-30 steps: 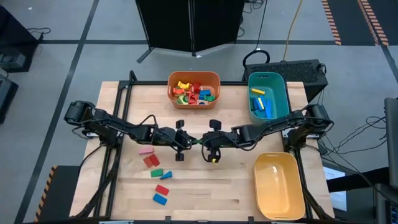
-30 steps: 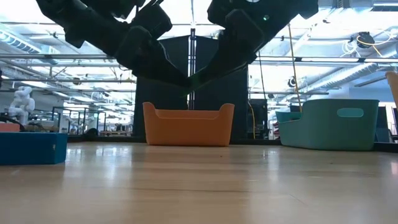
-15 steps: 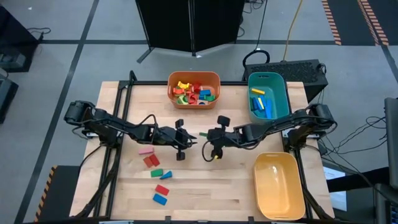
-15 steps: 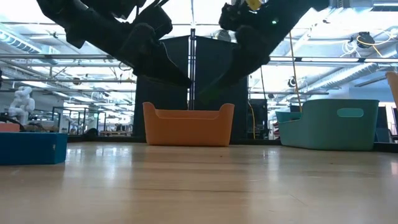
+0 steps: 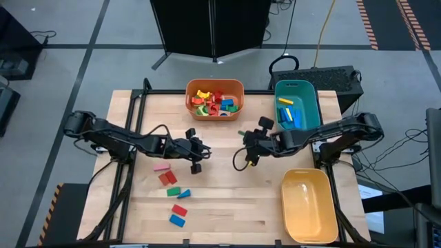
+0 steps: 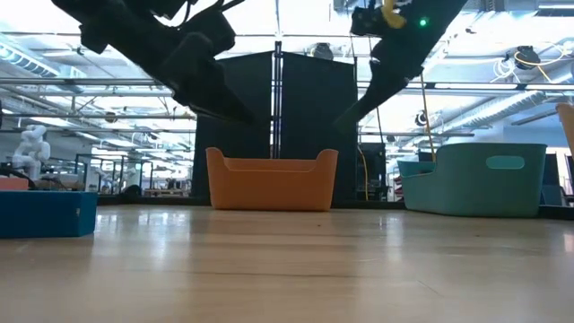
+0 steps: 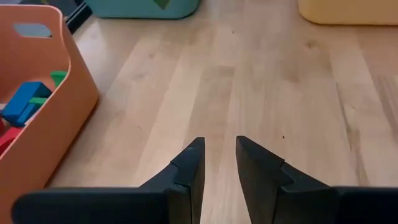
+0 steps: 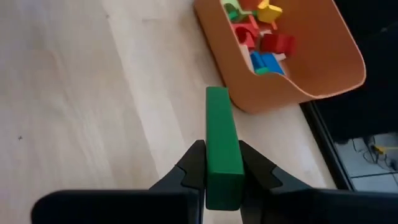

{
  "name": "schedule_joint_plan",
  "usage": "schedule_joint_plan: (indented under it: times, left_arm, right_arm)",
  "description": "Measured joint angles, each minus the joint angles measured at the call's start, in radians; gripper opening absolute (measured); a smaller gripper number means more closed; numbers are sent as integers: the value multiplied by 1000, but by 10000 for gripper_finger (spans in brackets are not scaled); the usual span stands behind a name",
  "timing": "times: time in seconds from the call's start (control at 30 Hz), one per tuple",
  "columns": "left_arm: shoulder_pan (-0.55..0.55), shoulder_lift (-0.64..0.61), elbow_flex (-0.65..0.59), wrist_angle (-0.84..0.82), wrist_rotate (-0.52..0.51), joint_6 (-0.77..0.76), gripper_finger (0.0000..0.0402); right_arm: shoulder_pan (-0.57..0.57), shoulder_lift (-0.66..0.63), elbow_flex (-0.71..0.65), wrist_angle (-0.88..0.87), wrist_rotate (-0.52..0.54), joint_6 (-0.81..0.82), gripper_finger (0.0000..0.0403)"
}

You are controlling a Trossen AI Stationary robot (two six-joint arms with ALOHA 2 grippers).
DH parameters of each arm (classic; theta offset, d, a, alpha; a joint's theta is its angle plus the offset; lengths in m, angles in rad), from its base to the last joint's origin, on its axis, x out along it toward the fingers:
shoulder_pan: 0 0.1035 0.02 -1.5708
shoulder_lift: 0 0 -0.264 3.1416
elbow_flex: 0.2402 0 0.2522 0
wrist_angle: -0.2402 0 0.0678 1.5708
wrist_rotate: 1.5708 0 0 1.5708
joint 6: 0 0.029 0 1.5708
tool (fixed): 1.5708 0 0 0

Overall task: Sort blocks by size
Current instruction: Put the green rectangular block into the green bin

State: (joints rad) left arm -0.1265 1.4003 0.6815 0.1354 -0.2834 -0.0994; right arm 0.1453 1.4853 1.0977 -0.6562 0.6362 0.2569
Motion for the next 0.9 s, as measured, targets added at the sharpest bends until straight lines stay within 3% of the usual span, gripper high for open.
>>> schedule_joint_plan:
  times: [0.47,0.9]
  left_arm:
    - [0,-41,-1,-142,-13,0,91]
    - [7,-42,0,-309,-74,2,91]
  right_arm:
    - [-95,-92,0,-287,48,122,44]
    - [-294,-241,0,-504,36,237,45]
